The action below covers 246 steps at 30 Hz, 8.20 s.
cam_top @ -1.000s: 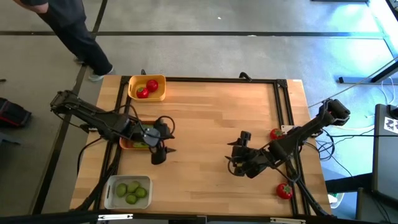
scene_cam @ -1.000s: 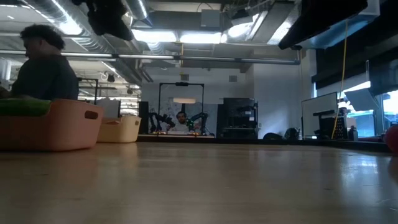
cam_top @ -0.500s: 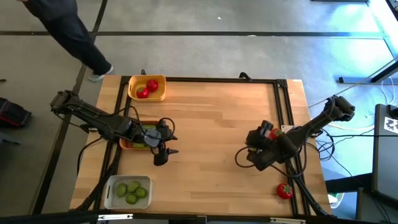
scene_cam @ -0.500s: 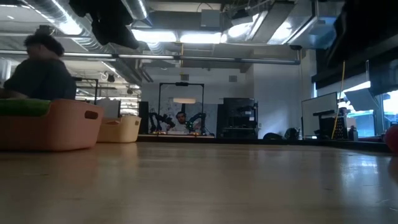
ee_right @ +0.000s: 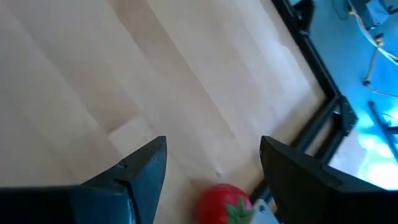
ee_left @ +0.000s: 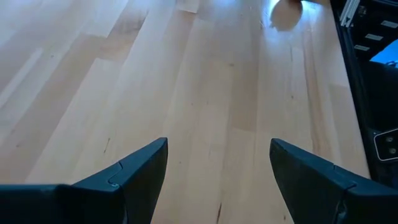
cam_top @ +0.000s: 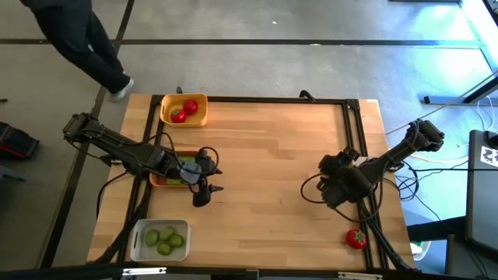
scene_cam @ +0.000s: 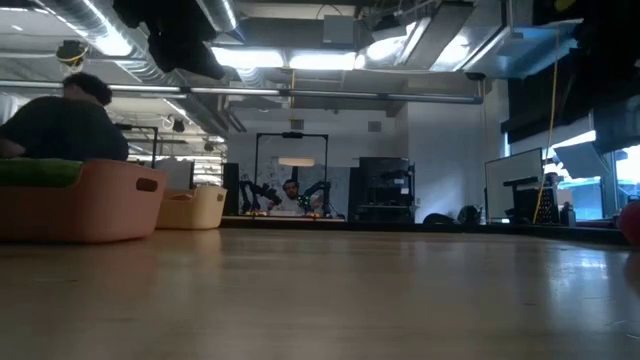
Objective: Sort produce into baskets
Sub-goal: Put the tomato into the yellow bin
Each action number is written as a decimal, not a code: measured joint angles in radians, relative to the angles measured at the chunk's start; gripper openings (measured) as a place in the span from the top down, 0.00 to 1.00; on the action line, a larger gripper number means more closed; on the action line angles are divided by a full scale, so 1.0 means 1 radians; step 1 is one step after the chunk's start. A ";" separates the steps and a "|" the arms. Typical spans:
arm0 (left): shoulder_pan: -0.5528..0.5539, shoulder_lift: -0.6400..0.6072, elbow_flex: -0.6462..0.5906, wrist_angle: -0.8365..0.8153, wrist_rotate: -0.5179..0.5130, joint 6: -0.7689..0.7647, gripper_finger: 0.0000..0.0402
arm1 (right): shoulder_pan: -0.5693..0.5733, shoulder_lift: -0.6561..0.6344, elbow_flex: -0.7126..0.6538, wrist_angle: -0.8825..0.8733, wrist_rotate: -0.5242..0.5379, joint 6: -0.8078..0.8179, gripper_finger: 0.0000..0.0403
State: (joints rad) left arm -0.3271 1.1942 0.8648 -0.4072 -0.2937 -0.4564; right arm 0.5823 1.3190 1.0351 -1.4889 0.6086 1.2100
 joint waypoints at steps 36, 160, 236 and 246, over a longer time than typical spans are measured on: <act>0.001 0.000 0.000 0.000 -0.029 0.066 0.31 | -0.422 0.000 -0.044 -0.076 -0.358 -0.408 0.23; 0.002 0.000 -0.073 0.326 -0.132 0.159 0.28 | -0.399 0.353 0.256 1.058 -0.334 -1.025 0.38; -0.133 0.100 -0.073 0.633 -0.385 0.803 0.30 | -0.379 0.170 0.256 1.052 -0.573 -0.928 0.20; 0.003 0.049 -0.050 0.323 -0.452 0.387 0.31 | -0.290 0.141 0.156 0.690 -0.209 -0.678 0.21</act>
State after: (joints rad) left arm -0.3240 1.2436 0.8148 -0.0842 -0.7460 -0.0698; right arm 0.2918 1.4597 1.1913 -0.7987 0.3995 0.5321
